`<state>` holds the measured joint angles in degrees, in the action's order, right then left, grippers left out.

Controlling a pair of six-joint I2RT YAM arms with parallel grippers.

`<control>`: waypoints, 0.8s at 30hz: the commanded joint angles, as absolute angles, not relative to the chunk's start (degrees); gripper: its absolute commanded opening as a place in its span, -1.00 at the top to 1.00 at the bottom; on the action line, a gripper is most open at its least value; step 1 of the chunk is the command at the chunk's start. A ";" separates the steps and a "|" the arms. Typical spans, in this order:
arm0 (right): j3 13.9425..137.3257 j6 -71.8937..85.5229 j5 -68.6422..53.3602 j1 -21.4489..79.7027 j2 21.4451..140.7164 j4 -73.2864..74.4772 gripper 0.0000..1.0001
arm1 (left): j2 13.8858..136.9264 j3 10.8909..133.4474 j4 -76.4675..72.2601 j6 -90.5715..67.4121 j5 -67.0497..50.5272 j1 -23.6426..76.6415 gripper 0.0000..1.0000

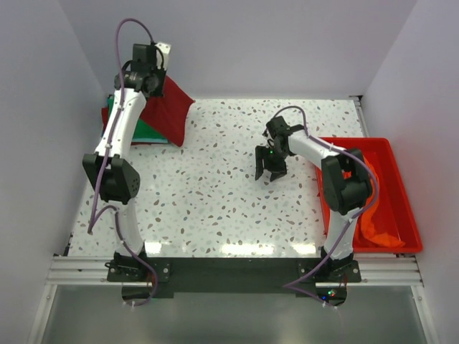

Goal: Fold and stack the t-shirts
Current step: Neatly place the folded tshirt to the corner

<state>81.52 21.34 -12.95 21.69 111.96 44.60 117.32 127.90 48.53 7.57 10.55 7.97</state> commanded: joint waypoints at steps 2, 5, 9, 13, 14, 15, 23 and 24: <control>80.07 20.65 -12.83 21.62 108.11 44.83 -0.26 | 111.62 131.48 45.09 7.47 6.33 6.07 1.00; 79.02 20.74 -12.92 21.62 107.76 44.47 -0.26 | 111.18 131.92 44.56 6.42 2.91 4.75 1.00; 77.78 20.92 -13.09 21.62 107.05 44.03 -0.26 | 110.04 132.19 43.77 5.98 1.49 4.22 1.00; 76.47 21.00 -13.27 21.53 106.52 43.68 -0.26 | 109.60 131.49 43.68 5.54 0.80 2.56 1.00; 76.29 21.01 -13.27 21.53 106.26 43.68 -0.26 | 109.69 131.40 43.59 5.45 0.44 2.20 1.00; 76.12 21.01 -13.27 21.53 106.26 43.77 -0.26 | 109.77 131.14 43.51 5.36 0.27 1.85 1.00; 75.06 21.18 -13.01 21.62 104.15 43.95 -0.26 | 112.84 128.41 42.19 5.18 -1.76 -1.84 1.00; 74.97 21.27 -13.09 21.53 103.89 44.03 -0.26 | 113.29 128.15 41.58 5.19 -1.76 -2.80 1.00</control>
<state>75.44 21.39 -12.99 21.69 107.55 44.16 112.90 128.49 47.11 6.02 -0.43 -0.40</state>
